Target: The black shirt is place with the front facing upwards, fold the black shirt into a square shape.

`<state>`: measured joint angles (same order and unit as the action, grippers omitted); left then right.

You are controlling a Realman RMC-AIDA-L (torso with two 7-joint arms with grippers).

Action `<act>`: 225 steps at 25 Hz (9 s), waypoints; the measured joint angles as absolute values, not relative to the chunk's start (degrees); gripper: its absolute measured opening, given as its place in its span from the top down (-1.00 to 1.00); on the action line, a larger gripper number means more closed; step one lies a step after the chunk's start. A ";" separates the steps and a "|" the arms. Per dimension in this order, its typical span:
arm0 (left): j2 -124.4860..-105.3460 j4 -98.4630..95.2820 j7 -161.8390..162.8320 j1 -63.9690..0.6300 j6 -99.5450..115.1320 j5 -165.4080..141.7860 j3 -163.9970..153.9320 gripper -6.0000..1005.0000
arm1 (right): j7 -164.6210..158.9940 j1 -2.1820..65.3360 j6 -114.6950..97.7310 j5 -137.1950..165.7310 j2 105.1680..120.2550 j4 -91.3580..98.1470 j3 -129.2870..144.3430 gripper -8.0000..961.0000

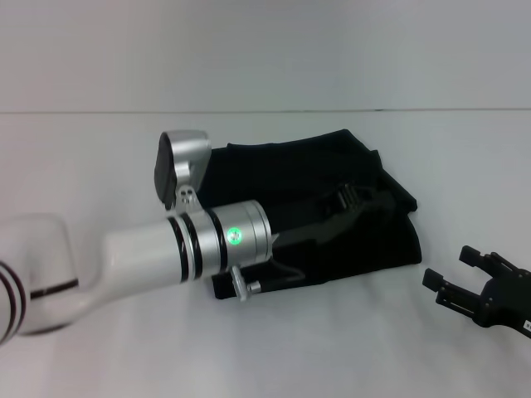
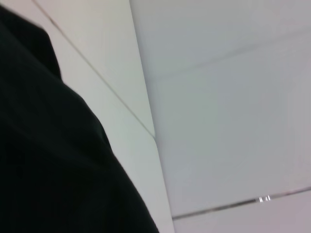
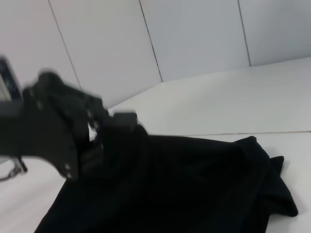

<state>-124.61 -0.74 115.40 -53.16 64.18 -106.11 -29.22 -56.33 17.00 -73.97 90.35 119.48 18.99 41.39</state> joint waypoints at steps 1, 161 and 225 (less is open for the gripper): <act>-124.65 0.17 113.85 -52.80 63.64 -105.75 -28.31 0.71 | -56.33 17.13 -73.95 90.41 119.47 18.99 41.39 -0.88; -122.70 -40.25 68.60 -23.59 94.98 -116.71 -31.64 -0.89 | -99.86 46.40 -38.79 98.98 120.32 15.36 43.35 0.79; -121.81 -33.83 89.54 -27.53 93.88 -113.63 -28.91 -0.89 | -70.39 38.32 -47.36 90.86 119.84 17.61 40.91 -0.90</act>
<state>-121.81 -33.83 89.54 -27.53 93.88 -113.63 -28.91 -70.39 38.32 -47.36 90.86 119.84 17.61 40.91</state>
